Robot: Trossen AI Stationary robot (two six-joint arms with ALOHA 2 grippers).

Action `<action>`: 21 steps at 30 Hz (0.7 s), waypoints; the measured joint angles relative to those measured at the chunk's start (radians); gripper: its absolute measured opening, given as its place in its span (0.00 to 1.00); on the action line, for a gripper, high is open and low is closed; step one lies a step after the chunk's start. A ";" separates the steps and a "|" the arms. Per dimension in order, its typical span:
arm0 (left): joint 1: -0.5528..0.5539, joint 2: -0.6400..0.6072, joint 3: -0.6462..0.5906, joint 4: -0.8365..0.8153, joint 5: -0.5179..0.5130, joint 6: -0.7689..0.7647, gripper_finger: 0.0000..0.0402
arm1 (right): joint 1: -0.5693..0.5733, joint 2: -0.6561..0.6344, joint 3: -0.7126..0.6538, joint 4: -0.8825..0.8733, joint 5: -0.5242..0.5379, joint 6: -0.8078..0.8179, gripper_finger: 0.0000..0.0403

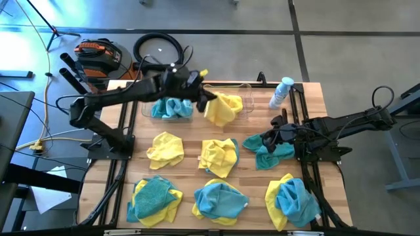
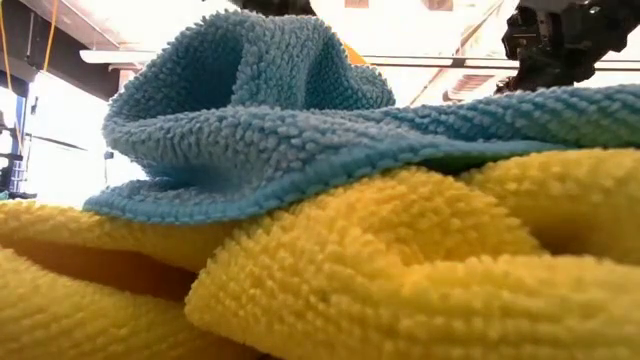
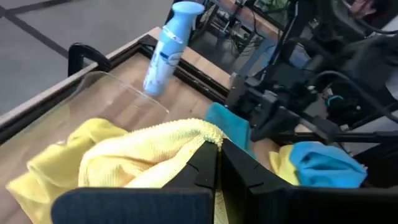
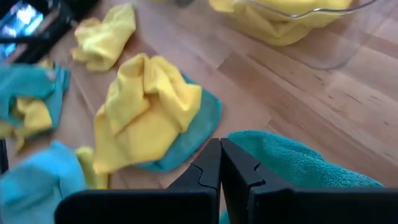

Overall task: Sort microfiber towel by color & place in baskets
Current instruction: Put the yellow towel into the right transparent bin

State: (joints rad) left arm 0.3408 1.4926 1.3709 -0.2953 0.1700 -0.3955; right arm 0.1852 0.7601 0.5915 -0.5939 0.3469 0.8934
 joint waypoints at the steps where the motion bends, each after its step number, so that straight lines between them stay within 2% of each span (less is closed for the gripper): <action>1: 0.021 0.025 0.019 0.005 0.026 0.021 0.00 | 0.000 0.000 0.000 0.002 0.016 0.022 0.00; 5: 0.083 0.138 0.124 0.003 0.086 0.113 0.00 | -0.001 0.000 0.000 0.031 0.078 0.094 0.00; 11: 0.113 0.336 0.336 -0.085 0.088 0.199 0.00 | -0.002 0.000 0.000 0.044 0.150 0.187 0.00; 18: 0.104 0.513 0.470 -0.151 -0.053 0.186 0.00 | -0.002 0.000 0.000 0.045 0.162 0.242 0.00; 21: 0.104 0.569 0.485 -0.140 -0.064 0.173 0.00 | -0.002 0.000 0.000 0.045 0.174 0.269 0.00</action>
State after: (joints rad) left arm 0.4446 2.0613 1.8561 -0.4353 0.1063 -0.2228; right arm 0.1837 0.7597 0.5915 -0.5491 0.5208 1.1628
